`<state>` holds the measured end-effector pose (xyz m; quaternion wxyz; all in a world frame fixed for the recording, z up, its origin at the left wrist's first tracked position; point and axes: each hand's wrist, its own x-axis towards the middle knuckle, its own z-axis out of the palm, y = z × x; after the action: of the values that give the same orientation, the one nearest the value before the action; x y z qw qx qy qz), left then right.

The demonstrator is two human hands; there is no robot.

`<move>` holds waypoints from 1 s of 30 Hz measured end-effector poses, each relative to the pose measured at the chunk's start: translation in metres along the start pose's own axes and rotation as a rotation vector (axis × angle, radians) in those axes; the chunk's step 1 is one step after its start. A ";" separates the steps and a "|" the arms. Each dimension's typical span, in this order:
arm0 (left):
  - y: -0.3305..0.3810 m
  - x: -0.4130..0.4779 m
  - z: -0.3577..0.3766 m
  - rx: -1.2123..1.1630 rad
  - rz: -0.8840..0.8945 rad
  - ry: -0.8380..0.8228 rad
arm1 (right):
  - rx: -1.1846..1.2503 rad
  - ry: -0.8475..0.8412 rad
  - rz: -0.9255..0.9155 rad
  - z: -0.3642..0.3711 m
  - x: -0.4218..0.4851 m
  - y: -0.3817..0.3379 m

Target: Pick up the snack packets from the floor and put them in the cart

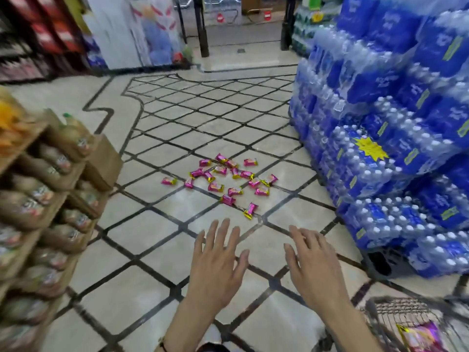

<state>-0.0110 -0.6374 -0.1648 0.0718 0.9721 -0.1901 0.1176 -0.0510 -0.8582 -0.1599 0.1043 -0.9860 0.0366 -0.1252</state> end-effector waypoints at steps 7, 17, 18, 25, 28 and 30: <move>-0.119 0.033 -0.003 0.027 -0.154 -0.029 | -0.008 -0.098 -0.118 0.044 0.082 -0.101; -0.249 0.111 -0.011 0.046 -0.193 0.051 | 0.029 -0.150 -0.136 0.100 0.174 -0.186; -0.258 0.121 -0.008 0.048 -0.211 0.051 | 0.021 -0.159 -0.142 0.106 0.183 -0.190; -0.305 0.208 0.019 0.013 -0.312 -0.011 | 0.054 -0.225 -0.130 0.158 0.270 -0.193; -0.325 0.259 0.041 0.016 -0.293 -0.033 | 0.062 -0.239 -0.118 0.183 0.328 -0.192; -0.341 0.299 0.054 0.024 -0.293 -0.053 | 0.083 -0.241 -0.119 0.200 0.373 -0.192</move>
<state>0.4005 -0.4402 -0.1728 0.0717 0.9929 -0.0467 0.0825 0.3687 -0.6683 -0.2188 0.1410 -0.9891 -0.0397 -0.0133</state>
